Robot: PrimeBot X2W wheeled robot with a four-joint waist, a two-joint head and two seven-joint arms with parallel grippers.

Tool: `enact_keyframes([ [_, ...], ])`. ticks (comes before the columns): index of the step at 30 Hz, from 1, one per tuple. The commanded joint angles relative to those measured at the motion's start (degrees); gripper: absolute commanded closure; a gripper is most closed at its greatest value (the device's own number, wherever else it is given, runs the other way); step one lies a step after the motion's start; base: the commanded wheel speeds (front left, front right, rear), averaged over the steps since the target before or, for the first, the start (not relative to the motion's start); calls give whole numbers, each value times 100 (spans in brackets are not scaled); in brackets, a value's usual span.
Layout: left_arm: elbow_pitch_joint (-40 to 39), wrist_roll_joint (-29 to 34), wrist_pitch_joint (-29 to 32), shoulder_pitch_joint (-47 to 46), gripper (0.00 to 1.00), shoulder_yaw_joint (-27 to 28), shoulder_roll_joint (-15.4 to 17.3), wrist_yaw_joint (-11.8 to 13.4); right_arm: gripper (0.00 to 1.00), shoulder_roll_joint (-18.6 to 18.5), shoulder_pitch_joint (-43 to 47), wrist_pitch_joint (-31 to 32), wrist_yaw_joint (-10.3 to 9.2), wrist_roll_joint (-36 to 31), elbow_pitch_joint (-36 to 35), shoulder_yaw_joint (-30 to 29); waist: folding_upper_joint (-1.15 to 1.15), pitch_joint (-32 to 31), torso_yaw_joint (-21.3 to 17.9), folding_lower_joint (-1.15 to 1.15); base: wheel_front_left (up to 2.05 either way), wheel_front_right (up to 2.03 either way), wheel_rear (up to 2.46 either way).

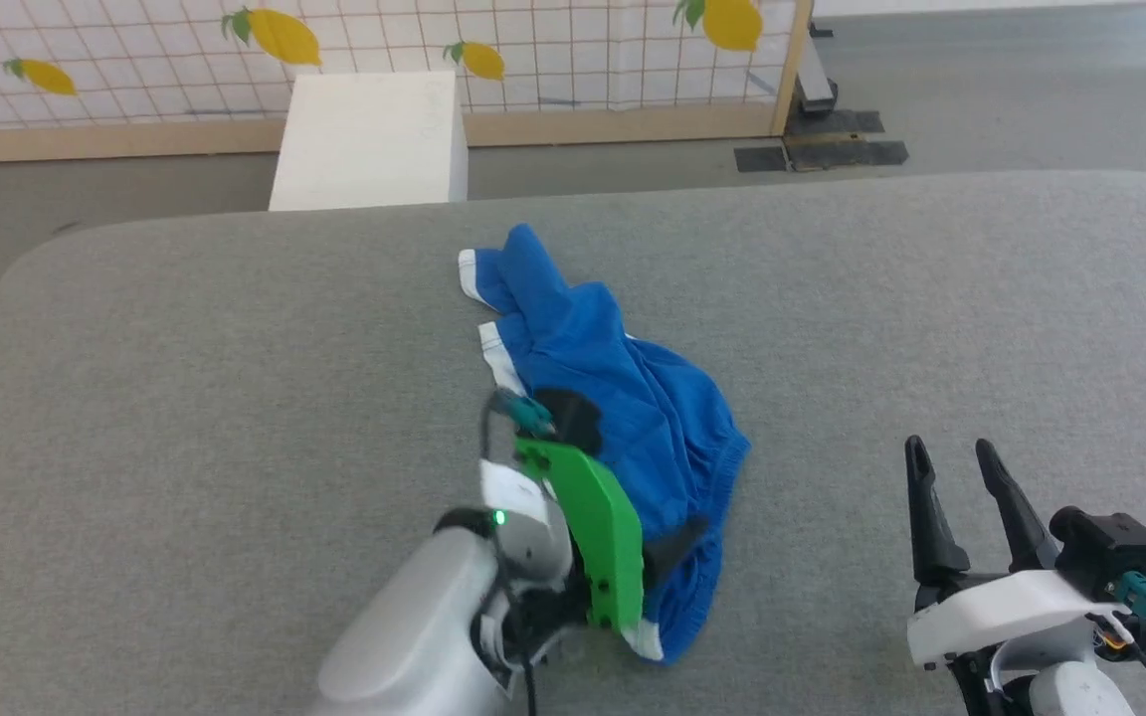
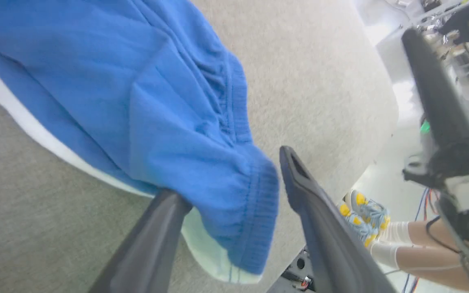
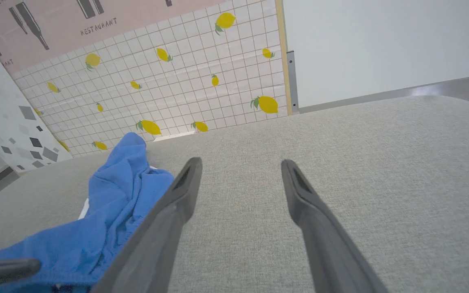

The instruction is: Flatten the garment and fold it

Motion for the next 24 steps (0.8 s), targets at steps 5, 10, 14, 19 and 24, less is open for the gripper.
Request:
enact_keyframes([
  [5,-1278,-301,-1115,186,0,1114,196,301,0,2,203,-42,-9,50,66,-55,0,-301,295,0,0,0,0],
  [10,-1554,597,-2719,523,0,1748,804,532,0,2,238,-44,-9,56,68,-26,0,-358,335,0,0,0,0],
  [14,-1469,1310,-4221,1018,0,1939,1104,511,0,2,262,-44,-9,39,45,-6,0,-367,330,0,0,0,0],
  [19,-1198,1871,-4744,1622,0,1981,1166,675,0,2,330,135,-9,-17,48,-26,0,-348,330,0,0,0,0],
  [24,-1358,2298,-4792,1997,0,2183,981,786,0,2,285,872,-9,38,127,-54,0,-280,370,0,0,0,0],
])
